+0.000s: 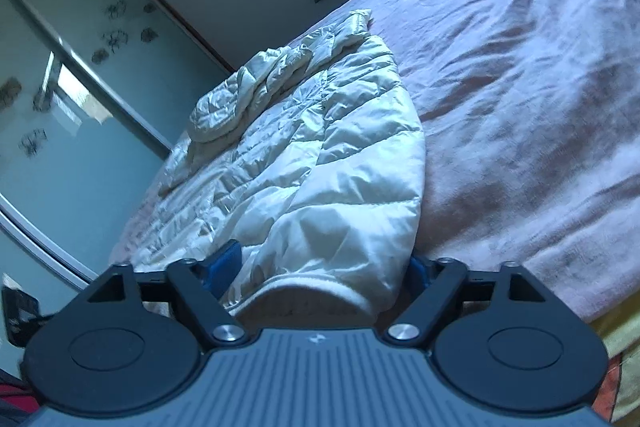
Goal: Fold small clothes
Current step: 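Grasp the jacket hem with the right gripper while the left gripper grasps the hem too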
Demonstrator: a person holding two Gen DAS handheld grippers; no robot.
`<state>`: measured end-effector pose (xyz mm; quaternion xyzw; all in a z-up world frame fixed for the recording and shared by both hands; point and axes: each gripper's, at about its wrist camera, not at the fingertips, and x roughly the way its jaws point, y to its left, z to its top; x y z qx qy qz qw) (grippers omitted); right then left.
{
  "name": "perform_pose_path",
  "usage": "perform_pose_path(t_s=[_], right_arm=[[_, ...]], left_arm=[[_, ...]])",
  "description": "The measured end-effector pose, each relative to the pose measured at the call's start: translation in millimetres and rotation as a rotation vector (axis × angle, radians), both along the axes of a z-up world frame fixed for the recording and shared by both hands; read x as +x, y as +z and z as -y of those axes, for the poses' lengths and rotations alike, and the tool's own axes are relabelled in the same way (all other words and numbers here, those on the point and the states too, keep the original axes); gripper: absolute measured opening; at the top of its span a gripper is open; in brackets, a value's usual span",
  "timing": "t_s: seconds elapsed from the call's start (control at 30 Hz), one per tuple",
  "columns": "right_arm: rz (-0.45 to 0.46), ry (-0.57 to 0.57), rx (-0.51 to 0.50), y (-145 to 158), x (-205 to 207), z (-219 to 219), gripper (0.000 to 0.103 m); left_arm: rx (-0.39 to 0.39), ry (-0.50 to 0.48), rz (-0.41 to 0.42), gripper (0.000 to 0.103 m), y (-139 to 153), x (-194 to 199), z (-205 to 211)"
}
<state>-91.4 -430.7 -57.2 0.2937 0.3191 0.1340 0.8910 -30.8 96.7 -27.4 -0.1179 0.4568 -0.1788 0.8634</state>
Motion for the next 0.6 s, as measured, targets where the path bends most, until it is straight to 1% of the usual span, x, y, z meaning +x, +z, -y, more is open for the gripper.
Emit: perform_pose_path(t_s=[0.03,0.07,0.1,0.17,0.23,0.27,0.4,0.5,0.6], right_arm=[[-0.002,0.002,-0.006,0.9,0.2,-1.2,0.05],[0.001,0.004,-0.012,1.7,0.0,-1.8,0.04],[0.004,0.006,-0.019,2.7,-0.2,-2.5,0.036],[0.015,0.004,-0.029,5.9,-1.0,-4.5,0.027],[0.031,0.007,-0.028,10.0,-1.5,-5.8,0.021],[0.039,0.005,-0.025,12.4,-1.4,-6.4,0.019],[0.084,0.003,-0.015,26.4,0.7,-9.2,0.017],[0.141,0.009,0.001,40.2,4.8,-12.8,0.016],[0.198,0.009,-0.015,55.7,11.8,-17.8,0.016]], left_arm=[[0.013,-0.016,0.005,0.047,0.6,-1.6,2.5],[0.026,-0.028,0.009,0.034,1.3,-3.1,5.4],[0.042,-0.036,0.007,0.022,1.3,-4.2,7.7],[0.061,-0.033,0.01,0.016,1.2,-5.2,9.9],[0.063,-0.027,0.022,0.011,3.5,-6.2,9.5],[0.058,-0.024,0.033,0.01,6.5,-7.0,9.0],[0.042,-0.022,0.108,0.009,25.5,-11.4,8.0],[0.029,-0.016,0.161,0.009,39.7,-11.5,9.0],[0.013,-0.009,0.201,0.009,52.5,-7.8,10.4]])
